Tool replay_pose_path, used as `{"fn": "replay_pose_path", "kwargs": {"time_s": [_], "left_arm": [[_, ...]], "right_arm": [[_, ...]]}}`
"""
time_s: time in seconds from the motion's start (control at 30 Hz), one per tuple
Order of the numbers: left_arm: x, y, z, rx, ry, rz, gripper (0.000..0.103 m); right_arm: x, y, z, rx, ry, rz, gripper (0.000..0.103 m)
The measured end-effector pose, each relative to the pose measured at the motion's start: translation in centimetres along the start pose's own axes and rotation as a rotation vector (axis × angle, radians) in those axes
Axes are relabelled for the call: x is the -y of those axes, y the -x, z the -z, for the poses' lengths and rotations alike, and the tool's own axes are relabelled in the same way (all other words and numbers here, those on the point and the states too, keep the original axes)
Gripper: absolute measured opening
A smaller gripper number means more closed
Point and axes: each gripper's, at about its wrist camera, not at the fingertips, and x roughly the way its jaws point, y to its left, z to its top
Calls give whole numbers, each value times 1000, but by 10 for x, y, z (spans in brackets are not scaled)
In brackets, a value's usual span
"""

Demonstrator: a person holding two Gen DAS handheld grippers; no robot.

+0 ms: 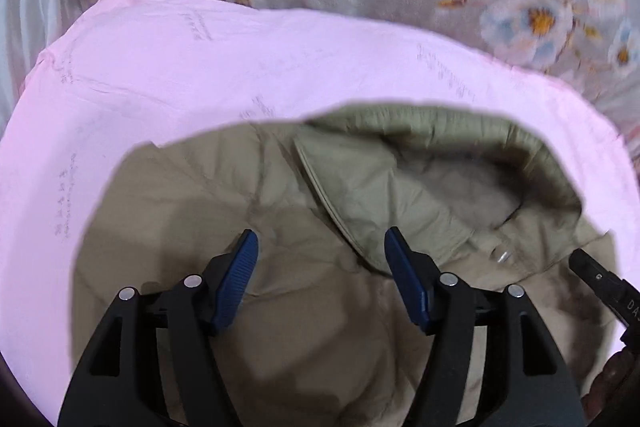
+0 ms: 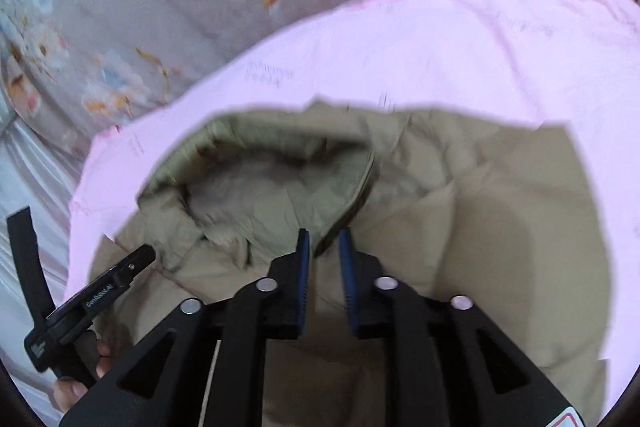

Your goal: Fold large clothes

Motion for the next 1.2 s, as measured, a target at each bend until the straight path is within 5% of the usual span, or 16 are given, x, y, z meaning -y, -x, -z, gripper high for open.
{"fn": "replay_pose_path", "kwargs": {"time_s": [0.2, 0.37, 0.53, 0.6, 0.8, 1.2], "left_arm": [[-24, 7, -83, 8, 132, 79, 71], [-24, -56, -120, -139, 217, 113, 69], [-6, -92, -85, -257, 106, 79, 58], [3, -81, -66, -204, -21, 38, 58], [8, -71, -24, -137, -153, -14, 60], [18, -76, -8, -36, -207, -104, 63]], "right_arm": [[-7, 21, -65, 93, -71, -121, 24], [-19, -22, -99, 71, -68, -86, 24], [-24, -71, -77, -82, 42, -2, 24], [-28, -67, -58, -92, 122, 24, 24], [-34, -54, -27, -49, 296, 162, 16], [-23, -74, -22, -48, 294, 207, 14]]}}
